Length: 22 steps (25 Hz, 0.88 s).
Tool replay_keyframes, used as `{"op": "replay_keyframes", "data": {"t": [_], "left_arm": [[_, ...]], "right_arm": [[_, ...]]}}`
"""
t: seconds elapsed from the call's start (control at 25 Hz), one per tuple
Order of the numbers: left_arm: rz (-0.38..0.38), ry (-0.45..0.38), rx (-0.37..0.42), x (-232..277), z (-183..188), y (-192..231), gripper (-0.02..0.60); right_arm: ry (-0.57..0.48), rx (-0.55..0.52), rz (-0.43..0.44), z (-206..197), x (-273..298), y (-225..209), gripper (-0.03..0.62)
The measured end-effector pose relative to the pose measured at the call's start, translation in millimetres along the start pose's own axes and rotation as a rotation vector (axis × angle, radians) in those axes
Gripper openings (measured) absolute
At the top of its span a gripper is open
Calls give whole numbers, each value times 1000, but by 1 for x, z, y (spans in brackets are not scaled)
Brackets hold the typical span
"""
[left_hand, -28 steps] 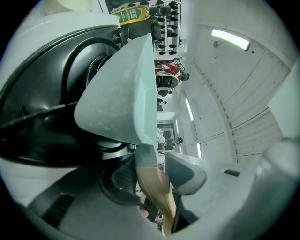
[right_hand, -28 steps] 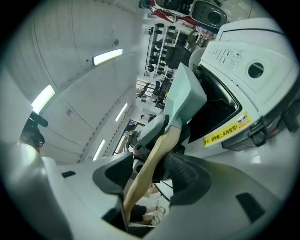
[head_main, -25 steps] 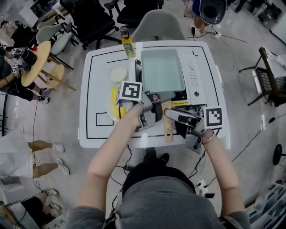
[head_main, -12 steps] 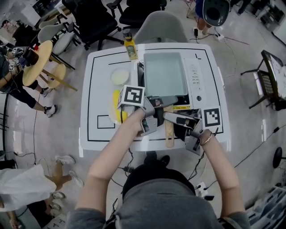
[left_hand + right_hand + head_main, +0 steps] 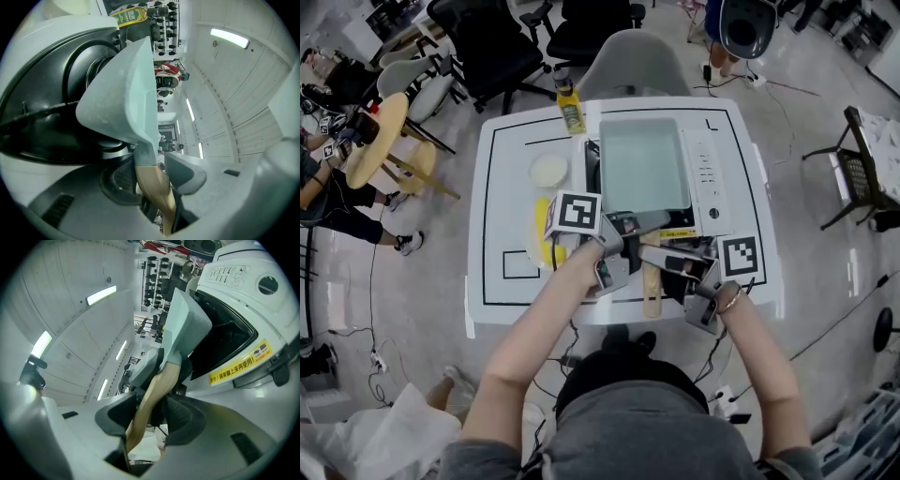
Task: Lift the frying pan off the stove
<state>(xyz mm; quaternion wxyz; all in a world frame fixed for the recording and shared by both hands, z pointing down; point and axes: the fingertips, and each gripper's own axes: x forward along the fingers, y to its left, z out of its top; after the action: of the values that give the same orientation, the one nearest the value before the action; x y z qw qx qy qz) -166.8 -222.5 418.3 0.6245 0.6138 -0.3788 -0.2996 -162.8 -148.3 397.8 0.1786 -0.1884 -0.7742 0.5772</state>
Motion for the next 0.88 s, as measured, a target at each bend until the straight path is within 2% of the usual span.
{"op": "replay_keyframes", "data": {"t": [0.28, 0.88], "left_arm": [[-15, -19, 35, -3, 0, -17, 163], [-53, -74, 265, -18, 3, -103, 163]], "right_arm": [[-5, -46, 3, 3, -2, 14, 187], [-49, -245, 30, 17, -1, 85, 189]]}}
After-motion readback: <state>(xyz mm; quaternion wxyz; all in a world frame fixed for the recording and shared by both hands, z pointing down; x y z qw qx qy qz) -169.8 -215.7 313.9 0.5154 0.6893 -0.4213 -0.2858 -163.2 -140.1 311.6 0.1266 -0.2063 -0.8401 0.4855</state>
